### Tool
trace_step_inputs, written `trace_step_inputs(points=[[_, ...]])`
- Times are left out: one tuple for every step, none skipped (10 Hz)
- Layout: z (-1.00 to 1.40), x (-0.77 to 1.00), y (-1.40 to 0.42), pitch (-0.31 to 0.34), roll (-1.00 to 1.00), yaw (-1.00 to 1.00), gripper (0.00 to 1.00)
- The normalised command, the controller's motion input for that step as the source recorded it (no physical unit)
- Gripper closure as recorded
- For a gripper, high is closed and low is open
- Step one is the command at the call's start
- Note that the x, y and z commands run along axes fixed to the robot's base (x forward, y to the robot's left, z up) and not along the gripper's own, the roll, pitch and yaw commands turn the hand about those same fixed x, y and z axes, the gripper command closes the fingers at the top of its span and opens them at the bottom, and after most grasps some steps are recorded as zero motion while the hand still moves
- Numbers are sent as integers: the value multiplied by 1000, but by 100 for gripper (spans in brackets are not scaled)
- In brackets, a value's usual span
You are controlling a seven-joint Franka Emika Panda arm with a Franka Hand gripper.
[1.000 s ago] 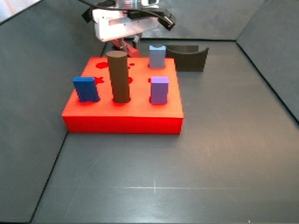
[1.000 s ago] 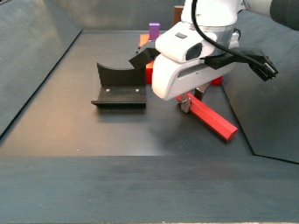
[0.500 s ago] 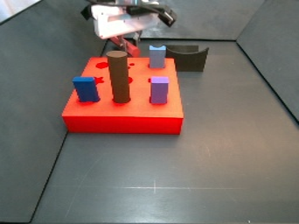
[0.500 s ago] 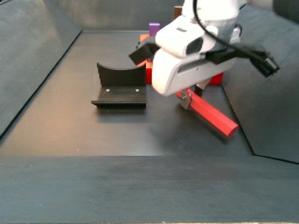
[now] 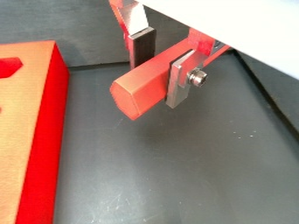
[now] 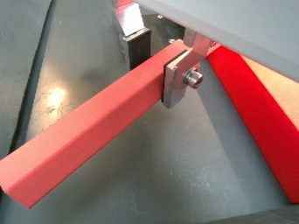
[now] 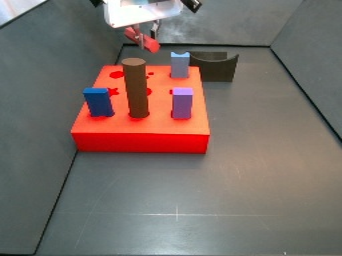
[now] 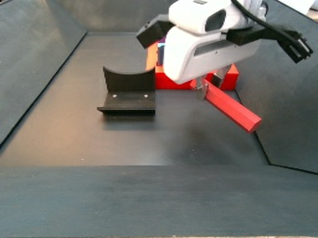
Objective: Pick up the hexagon object. Move up. Place the hexagon object on the fixture. Regrasp the hexagon object. Move to above the board. Insert the hexagon object.
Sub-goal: Place the hexagon object on the fixture.
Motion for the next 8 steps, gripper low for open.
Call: trace_step_inputs(points=[[1000, -1, -1, 5, 12, 5, 100], [1000, -11, 1, 25, 24, 2, 100], [1000, -17, 3, 43, 49, -8, 100], [1000, -20, 5, 60, 67, -14, 100], [1000, -23, 5, 74, 84, -14, 100], [1000, -26, 1, 80, 96, -1, 100], [1000, -29, -3, 85, 114, 11, 100], [1000, -32, -3, 91, 125, 17, 100]])
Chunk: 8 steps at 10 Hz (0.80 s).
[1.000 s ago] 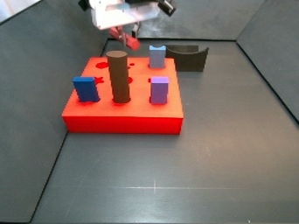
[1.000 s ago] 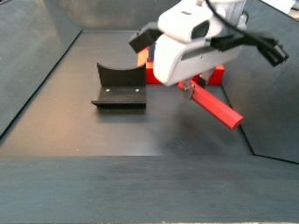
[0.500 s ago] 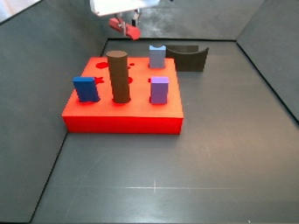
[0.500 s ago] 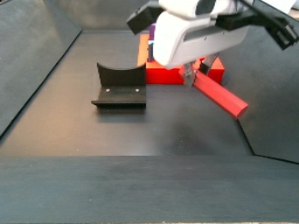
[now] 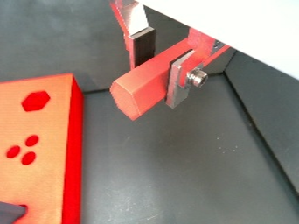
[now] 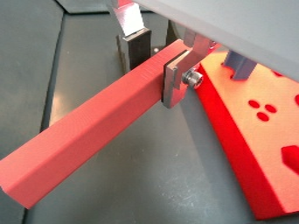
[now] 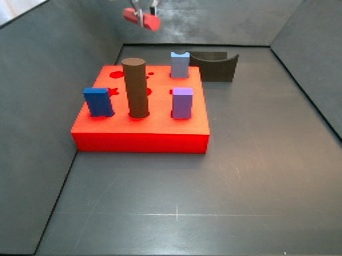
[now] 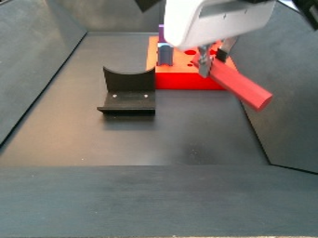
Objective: Pick up the hexagon object. Move up. Place the hexagon object on the fixture. Regrasp the hexagon object. Move to above the board. Insert the hexagon object.
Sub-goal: Place the hexagon object on the fixture.
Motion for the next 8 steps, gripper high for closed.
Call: trace_step_inputs(points=[[902, -28, -2, 94, 139, 25, 100], [785, -25, -5, 97, 134, 29, 100], [665, -21, 1, 97, 121, 27, 100], [542, -15, 3, 98, 107, 28, 100], [323, -6, 9, 104, 103, 27, 100], [236, -1, 10, 108, 106, 29, 100], [-193, 1000, -322, -62, 124, -1000, 100], [-221, 1000, -319, -66, 119, -1000, 100]])
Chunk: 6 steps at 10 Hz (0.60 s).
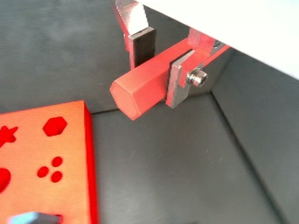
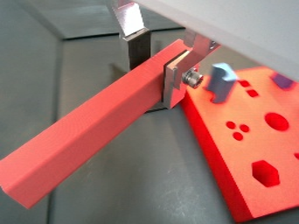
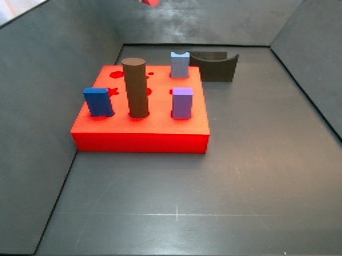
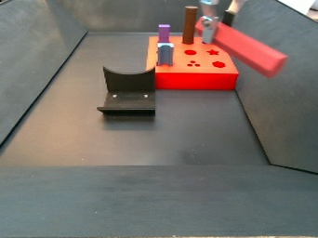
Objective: Pick up the hexagon object. Move up. Place the hexagon object on the fixture. Regrasp the hexagon object. Move to above the board. Insert the hexagon object.
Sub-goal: Place the hexagon object on the fixture.
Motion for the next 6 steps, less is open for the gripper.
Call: trace_step_inputs(points=[[-210, 1000, -280, -72, 123, -1000, 100], [-198, 1000, -268, -68, 123, -1000, 100], [-185, 1000, -245, -62, 130, -1000, 100], [-181, 1000, -234, -61, 135, -1000, 100], [-172, 1000, -213, -53, 151, -1000, 100], [-164, 1000, -202, -46, 169, -1000, 100]])
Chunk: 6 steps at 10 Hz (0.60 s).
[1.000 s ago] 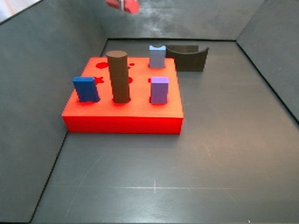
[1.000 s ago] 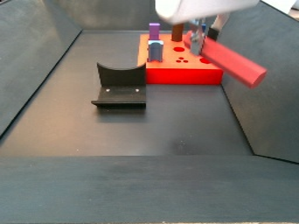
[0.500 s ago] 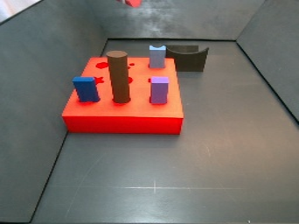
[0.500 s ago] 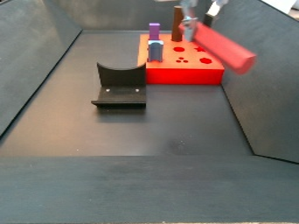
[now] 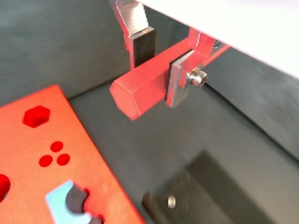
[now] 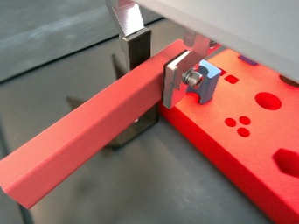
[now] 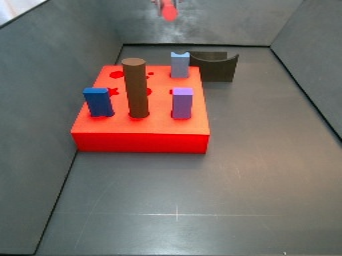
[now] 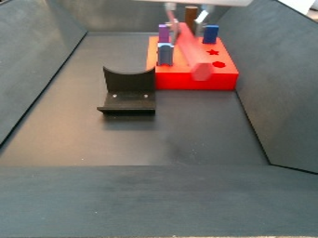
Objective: Pick up the hexagon object. Move up. Place the hexagon object on the fixture. Regrasp the hexagon object. Move to above the board. Insert the hexagon object.
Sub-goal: Place the hexagon object on the fixture.
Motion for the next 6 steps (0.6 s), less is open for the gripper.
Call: trace_step_inputs(points=[[-157, 1000, -183, -18, 182, -847, 100], [-152, 1000, -172, 1, 171, -616, 100], [-142, 1000, -154, 27, 160, -357, 100], [-137, 1000, -145, 35, 155, -268, 100], [-127, 1000, -129, 44, 145, -147, 100], [-120, 1000, -119, 54, 137, -97, 100]])
